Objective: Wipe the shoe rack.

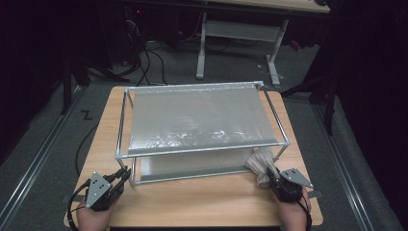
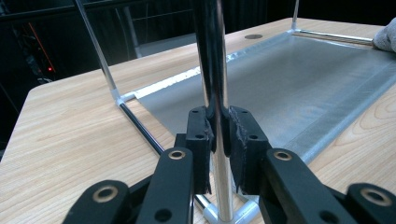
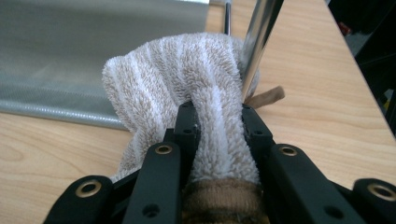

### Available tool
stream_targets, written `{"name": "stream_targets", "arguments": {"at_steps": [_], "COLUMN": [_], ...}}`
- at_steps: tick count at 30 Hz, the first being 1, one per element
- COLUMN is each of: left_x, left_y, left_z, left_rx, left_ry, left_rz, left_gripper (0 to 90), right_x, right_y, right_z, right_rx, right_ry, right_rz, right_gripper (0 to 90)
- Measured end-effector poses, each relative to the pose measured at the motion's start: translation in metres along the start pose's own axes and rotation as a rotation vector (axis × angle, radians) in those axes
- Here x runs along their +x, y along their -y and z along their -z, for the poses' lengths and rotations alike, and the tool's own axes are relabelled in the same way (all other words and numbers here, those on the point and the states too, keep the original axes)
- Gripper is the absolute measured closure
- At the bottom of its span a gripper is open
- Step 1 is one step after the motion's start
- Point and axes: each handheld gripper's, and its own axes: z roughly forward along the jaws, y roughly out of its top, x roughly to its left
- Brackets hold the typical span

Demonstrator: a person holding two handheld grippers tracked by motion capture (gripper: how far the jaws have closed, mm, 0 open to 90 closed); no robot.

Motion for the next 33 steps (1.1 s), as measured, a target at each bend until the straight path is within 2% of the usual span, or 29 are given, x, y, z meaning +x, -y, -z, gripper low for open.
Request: {"name": "stream_targets", "arguments": {"at_steps": [5,11,21,23,33], "left_x": [0.0,0.0,0.0,0.0,-0.001], "left_y": [0.0,0.0,0.0,0.0,0.0], "left_z": [0.0,0.0,0.0,0.0,0.0], "left_rx": [0.002,0.002,0.0,0.0,-0.002], "left_ry": [0.0,0.001,-0.001,-0.001,0.003], "left_rz": [0.002,-0.004,-0.007,-0.006,-0.007], "left_gripper": [78.8,78.8,78.7,78.8,78.8], "right_x": [0.001,0.003,0.003,0.002,0.001], "right_y": [0.0,-0.003,-0.017,-0.022,-0.04], "right_z": [0.0,0.005,0.021,0.027,0.042], "right_rx": [0.001,-0.025,-0.106,-0.138,-0.219], "right_ry": [0.004,0.018,0.063,0.077,0.102], "right_rz": [0.0,0.001,0.02,0.029,0.04], "right_gripper": [73.1,73.4,73.4,73.4,73.4]}}
